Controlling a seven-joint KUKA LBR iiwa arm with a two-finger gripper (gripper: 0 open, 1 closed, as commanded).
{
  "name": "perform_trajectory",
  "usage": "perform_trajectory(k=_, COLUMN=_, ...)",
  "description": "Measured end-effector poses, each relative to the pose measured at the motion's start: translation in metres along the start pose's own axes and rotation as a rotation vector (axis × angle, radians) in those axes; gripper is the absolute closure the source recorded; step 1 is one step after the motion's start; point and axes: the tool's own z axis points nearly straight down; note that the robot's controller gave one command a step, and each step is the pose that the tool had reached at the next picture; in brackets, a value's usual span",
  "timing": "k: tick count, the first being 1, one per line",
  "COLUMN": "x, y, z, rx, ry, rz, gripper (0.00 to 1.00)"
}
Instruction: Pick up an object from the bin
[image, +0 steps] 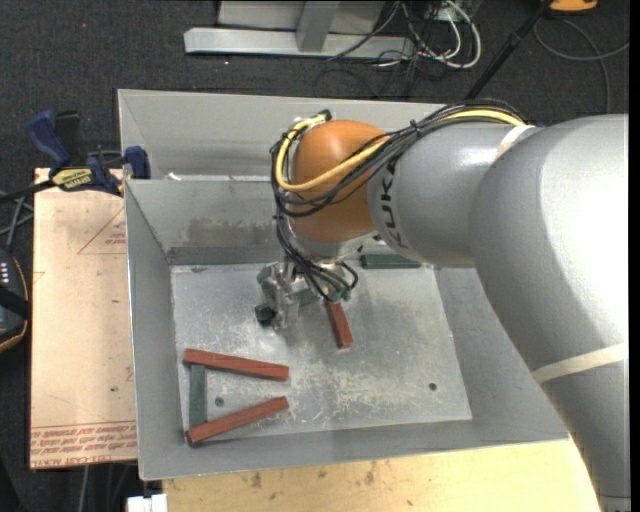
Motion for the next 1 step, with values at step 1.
perform_trajectory(k=1, x=-0.0184, y=0.0276, z=-0.1274, rx=0.001, ry=0.001, rz=-0.052, gripper=1.0)
